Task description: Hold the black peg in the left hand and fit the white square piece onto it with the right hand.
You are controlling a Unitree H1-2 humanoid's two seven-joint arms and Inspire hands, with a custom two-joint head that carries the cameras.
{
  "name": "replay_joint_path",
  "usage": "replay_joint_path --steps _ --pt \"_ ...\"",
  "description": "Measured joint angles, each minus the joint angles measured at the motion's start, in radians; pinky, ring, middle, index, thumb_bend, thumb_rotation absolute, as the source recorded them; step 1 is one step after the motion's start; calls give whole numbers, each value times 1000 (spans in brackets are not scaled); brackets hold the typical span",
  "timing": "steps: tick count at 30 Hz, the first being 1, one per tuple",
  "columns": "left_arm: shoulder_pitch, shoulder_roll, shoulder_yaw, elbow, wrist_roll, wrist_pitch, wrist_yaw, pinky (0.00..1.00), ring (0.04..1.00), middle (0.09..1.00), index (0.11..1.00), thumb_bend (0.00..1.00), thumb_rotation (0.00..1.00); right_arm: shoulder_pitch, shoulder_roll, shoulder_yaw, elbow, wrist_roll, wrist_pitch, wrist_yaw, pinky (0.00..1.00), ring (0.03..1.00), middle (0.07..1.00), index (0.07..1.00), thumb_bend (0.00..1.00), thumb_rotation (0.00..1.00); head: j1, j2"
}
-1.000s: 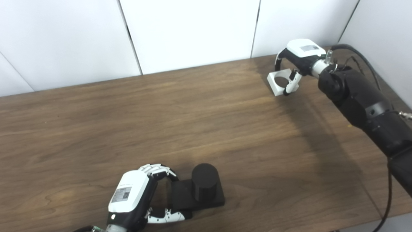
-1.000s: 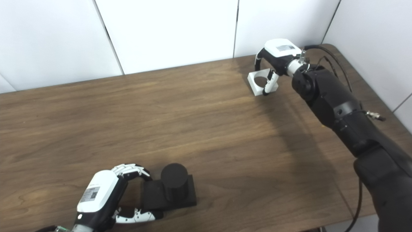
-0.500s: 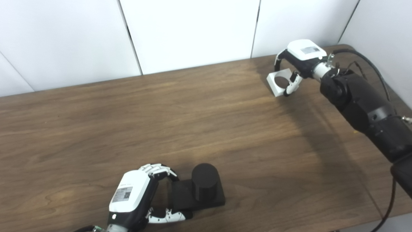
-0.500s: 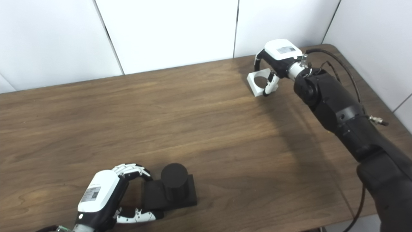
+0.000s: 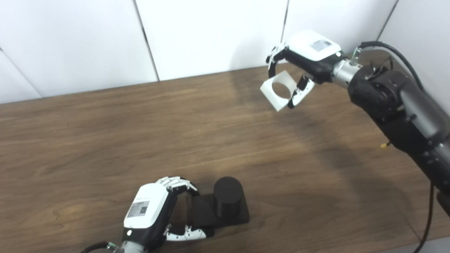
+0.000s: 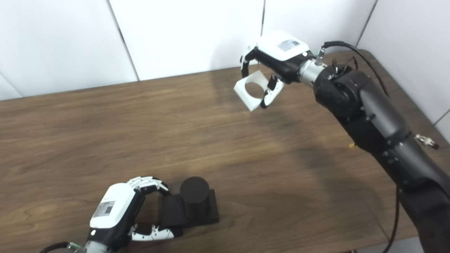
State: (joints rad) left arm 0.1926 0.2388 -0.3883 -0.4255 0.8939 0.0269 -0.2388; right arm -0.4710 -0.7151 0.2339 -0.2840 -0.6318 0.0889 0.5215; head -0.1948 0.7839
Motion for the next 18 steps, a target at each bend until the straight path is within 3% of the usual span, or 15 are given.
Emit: replay_joint_path --steps 7,18 --pt "-4 -8 -2 6 4 0 3 828 795 725 486 522 53 -4 33 -1 -250 61 113 176 745 848 767 482 523 128 9 3" --pt "-10 -16 -9 11 12 2 1 837 797 728 486 522 54 -101 71 19 -475 212 331 385 698 810 748 481 523 127 43 14"
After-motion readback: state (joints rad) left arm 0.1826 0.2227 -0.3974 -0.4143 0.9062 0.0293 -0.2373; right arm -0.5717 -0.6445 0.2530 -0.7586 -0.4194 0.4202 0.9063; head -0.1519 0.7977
